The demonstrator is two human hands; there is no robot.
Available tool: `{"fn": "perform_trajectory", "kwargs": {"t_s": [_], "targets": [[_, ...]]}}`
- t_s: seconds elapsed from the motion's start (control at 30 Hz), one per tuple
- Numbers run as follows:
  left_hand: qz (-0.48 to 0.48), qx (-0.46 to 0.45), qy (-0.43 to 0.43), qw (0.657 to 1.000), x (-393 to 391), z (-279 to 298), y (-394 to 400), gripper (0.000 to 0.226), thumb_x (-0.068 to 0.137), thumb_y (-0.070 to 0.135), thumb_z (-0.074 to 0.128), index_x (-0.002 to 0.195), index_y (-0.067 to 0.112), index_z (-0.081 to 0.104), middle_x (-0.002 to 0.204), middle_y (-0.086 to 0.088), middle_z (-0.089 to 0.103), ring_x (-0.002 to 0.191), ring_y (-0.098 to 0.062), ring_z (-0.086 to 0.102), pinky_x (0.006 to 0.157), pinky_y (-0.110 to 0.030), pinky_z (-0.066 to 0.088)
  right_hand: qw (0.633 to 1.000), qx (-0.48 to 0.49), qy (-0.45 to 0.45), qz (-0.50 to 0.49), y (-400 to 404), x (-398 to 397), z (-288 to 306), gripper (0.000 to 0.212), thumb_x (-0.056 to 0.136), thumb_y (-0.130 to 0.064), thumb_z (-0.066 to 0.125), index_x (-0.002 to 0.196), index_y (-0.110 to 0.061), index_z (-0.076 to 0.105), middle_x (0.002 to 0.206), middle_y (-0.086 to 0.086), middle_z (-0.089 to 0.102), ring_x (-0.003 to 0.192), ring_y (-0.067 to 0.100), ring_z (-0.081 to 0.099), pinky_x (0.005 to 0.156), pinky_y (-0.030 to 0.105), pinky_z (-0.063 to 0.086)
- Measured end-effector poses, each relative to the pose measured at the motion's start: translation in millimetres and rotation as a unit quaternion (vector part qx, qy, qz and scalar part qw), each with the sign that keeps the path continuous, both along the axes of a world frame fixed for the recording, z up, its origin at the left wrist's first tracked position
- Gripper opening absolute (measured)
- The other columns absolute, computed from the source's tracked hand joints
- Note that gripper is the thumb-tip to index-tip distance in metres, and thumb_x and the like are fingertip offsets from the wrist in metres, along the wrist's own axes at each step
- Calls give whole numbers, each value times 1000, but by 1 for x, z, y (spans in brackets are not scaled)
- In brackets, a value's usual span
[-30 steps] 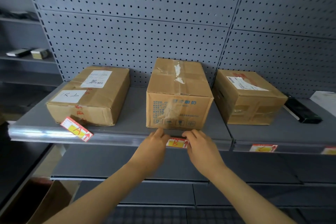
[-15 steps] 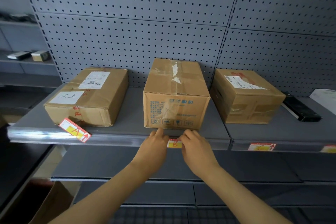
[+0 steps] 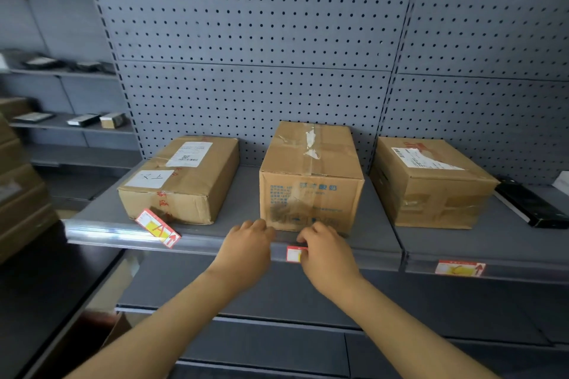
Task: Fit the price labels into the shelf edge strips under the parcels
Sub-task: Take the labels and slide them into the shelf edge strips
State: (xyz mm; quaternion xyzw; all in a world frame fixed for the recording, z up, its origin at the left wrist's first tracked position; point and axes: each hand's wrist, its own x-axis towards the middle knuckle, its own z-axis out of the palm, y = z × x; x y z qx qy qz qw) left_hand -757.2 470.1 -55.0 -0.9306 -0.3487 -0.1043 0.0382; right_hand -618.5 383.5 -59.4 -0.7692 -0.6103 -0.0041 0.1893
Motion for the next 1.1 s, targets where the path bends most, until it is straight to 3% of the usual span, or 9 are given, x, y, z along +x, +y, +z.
{"fn": "perform_trajectory", "kwargs": {"t_s": [0.6,0.7,0.9,1.1], "targets": [[46,30,13,998,-128,13,85,29,90,19,49,119,21,57,123,-3,55,111,-24,51,93,-33,40,999,15,31,26,93,-121,7,25,92,-12,49,114,-15,60,118,4,61,109,25,55,88,36,47],[14,28,22,999,-161,12,110,26,90,21,50,115,20,56,132,-6,49,111,-26,50,91,-34,39,1000,13,27,5,118,-159,4,24,93,-13,48,114,-15,61,117,5,60,108,25,55,86,36,47],[-65,24,-7,998,-209,18,154,33,85,5,45,112,18,59,119,-5,56,103,-26,55,84,-32,43,998,-15,27,-59,147,-211,4,25,92,-16,54,117,-18,59,118,2,60,107,23,55,83,37,50],[-120,-2,-40,992,-217,11,168,39,84,5,47,119,20,53,122,-4,51,108,-26,52,80,-31,43,995,-12,12,-95,156,-232,-3,16,90,-16,55,105,-18,61,109,3,58,99,25,57,73,37,48]]}}
